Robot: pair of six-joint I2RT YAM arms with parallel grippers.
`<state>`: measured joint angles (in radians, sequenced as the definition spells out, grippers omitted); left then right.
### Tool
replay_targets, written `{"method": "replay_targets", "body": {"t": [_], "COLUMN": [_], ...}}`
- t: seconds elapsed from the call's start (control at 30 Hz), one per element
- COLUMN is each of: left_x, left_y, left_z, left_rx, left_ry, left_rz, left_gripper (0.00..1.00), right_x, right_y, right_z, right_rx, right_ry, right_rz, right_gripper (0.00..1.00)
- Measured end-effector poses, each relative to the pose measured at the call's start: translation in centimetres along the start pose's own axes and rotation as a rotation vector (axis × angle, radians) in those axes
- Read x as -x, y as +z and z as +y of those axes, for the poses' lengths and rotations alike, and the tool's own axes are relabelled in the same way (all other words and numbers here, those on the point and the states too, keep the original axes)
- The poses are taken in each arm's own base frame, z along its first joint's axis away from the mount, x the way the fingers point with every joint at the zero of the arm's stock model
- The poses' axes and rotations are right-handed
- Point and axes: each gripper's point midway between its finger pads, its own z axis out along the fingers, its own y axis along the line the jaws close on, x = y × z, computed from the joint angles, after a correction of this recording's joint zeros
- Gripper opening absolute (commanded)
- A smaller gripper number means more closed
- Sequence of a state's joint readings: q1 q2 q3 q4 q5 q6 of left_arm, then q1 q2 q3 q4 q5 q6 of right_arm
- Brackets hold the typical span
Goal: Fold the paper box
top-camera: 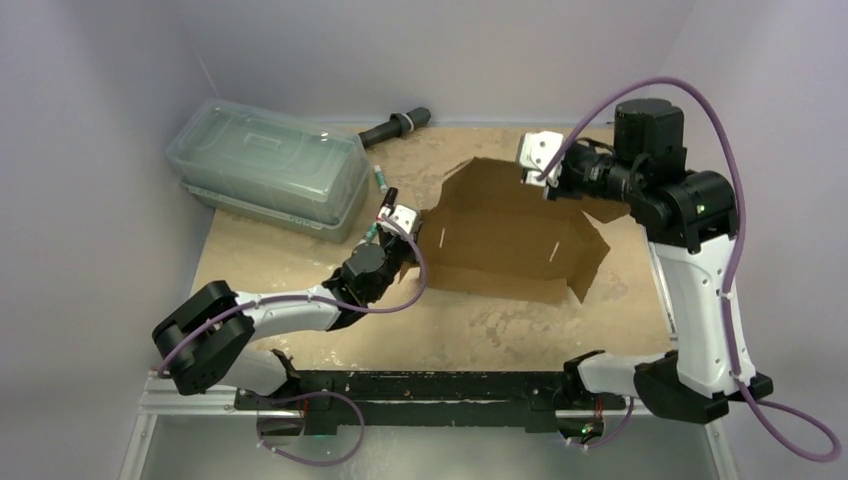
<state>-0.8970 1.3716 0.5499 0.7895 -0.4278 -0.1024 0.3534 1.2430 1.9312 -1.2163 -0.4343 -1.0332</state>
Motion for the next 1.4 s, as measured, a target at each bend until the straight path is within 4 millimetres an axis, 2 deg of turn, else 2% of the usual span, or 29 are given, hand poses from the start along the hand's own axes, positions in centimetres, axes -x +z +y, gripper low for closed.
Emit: {"method": "replay_targets", "body": {"t": [0.13, 0.23, 0.3, 0.37, 0.5, 0.6, 0.7, 0.87, 0.97, 1.07, 1.17, 1.27, 1.4], "left_x": [2.4, 4.1, 4.5, 4.1, 1.7, -0.2, -1.7, -3.6, -4.5, -3.6, -0.9, 2.2, 3.4], "left_y": [1.8, 2.9, 3.2, 3.3, 3.0, 2.3, 1.2, -0.5, -1.7, -3.3, -5.3, -7.0, -7.3], "left_z": [0.7, 1.4, 2.0, 2.6, 2.8, 2.6, 2.4, 2.0, 1.7, 2.0, 3.8, 5.6, 6.8], "left_rx": [0.03, 0.059, 0.076, 0.081, 0.053, 0.017, -0.017, -0.077, -0.114, -0.144, -0.138, -0.105, -0.046], "left_ry": [0.127, 0.192, 0.222, 0.244, 0.262, 0.257, 0.229, 0.182, 0.137, 0.042, -0.085, -0.175, -0.213], "left_rz": [-0.099, -0.168, -0.2, -0.217, -0.22, -0.207, -0.198, -0.167, -0.135, -0.141, -0.2, -0.275, -0.242], "left_gripper": [0.0, 0.0, 0.0, 0.0, 0.0, 0.0, 0.13, 0.55, 0.67, 0.71, 0.75, 0.74, 0.72], "right_x": [1.3, 1.8, 1.7, 1.2, -0.4, -1.5, -2.2, -2.1, -2.3, -2.6, -2.7, -2.7, -3.1], "right_y": [0.2, 0.3, 0.3, 0.3, 1.1, 2.4, 3.4, 3.5, 3.6, 3.9, 3.9, 4.0, 4.3], "right_z": [-3.1, -3.5, -2.6, -0.8, 3.2, 4.9, 5.7, 5.6, 5.5, 5.5, 5.6, 5.6, 6.3], "right_rx": [-0.058, -0.062, -0.043, -0.002, 0.104, 0.162, 0.202, 0.197, 0.191, 0.191, 0.191, 0.192, 0.216], "right_ry": [-0.01, -0.02, -0.034, -0.039, -0.029, -0.005, 0.018, 0.021, 0.029, 0.04, 0.047, 0.047, 0.055], "right_rz": [-0.012, -0.031, -0.045, -0.049, -0.056, -0.051, -0.048, -0.05, -0.045, -0.037, -0.031, -0.031, -0.031], "right_gripper": [0.0, 0.0, 0.0, 0.0, 0.0, 0.0, 0.0, 0.0, 0.0, 0.0, 0.0, 0.0, 0.0]}}
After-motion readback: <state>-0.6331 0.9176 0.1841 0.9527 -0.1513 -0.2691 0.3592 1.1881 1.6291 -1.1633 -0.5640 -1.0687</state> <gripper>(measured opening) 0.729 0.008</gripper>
